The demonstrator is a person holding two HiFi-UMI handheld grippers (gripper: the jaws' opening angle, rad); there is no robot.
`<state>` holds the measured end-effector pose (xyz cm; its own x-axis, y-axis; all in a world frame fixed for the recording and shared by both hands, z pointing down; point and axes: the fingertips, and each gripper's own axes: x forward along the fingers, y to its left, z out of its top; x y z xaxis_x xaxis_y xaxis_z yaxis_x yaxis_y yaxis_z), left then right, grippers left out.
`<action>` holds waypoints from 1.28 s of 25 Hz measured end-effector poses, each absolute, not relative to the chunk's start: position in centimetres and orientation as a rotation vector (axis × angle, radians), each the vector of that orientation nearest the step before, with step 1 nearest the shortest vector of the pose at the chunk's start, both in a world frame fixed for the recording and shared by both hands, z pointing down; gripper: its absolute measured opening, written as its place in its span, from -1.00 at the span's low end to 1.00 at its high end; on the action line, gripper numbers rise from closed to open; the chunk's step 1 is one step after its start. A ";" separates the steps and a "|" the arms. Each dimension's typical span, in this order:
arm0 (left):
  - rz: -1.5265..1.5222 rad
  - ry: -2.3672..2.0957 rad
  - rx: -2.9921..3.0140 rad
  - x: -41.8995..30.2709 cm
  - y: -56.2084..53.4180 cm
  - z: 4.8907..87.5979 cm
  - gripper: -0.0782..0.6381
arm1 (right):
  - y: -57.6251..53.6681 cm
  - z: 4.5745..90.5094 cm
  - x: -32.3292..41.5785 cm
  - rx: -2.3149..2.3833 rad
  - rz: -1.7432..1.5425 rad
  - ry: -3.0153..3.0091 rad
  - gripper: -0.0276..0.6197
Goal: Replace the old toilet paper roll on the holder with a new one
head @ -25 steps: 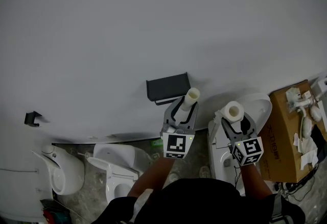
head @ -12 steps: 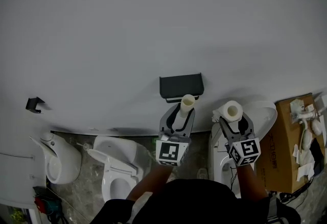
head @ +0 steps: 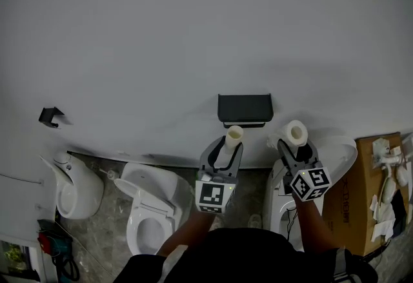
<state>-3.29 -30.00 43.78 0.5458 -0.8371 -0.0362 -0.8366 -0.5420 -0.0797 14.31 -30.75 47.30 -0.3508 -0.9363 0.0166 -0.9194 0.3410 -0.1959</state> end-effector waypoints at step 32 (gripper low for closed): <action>-0.090 1.718 -2.560 -10.8 -29.6 44.6 -0.29 | -38.3 54.4 13.1 -1.061 -1.347 1.461 -0.07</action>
